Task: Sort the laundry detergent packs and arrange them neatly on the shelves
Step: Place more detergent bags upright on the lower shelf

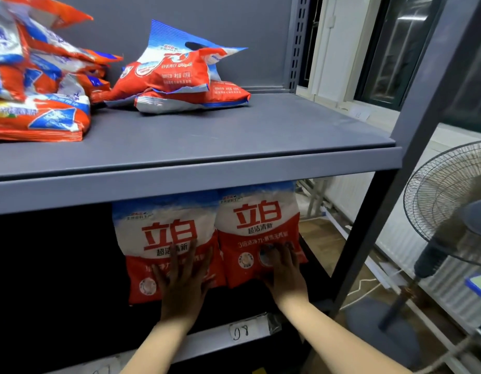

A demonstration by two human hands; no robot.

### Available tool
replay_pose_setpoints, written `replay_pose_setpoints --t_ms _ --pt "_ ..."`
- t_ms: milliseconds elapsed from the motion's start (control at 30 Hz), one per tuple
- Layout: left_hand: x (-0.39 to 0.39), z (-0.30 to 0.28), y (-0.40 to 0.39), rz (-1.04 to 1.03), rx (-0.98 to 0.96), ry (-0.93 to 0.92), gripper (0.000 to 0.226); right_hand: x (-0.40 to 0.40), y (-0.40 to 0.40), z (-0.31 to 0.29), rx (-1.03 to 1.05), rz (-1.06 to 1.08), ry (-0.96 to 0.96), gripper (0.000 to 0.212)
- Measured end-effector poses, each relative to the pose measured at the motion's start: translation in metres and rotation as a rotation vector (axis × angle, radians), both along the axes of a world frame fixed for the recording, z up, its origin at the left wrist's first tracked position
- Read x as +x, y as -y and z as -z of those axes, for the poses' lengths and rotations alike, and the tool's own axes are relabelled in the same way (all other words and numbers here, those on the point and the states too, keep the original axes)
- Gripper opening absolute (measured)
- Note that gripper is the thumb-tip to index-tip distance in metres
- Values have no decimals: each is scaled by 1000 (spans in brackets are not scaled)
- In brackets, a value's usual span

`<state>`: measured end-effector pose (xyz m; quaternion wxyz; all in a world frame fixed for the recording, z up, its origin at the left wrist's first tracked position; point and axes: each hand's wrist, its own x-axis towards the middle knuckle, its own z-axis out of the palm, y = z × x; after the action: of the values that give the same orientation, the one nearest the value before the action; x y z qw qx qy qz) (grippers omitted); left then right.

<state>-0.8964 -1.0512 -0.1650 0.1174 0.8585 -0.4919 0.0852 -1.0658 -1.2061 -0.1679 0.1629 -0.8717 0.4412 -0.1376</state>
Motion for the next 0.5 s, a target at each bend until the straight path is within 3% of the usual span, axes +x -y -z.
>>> replay_pose_setpoints --t_ms 233,500 --pt "0 -17 4 -63 178 -114 71 -2 2 -20 75 -45 -22 74" --pt "-24 -52 -15 -76 96 -323 51 -21 -16 -43 65 -161 -133 72"
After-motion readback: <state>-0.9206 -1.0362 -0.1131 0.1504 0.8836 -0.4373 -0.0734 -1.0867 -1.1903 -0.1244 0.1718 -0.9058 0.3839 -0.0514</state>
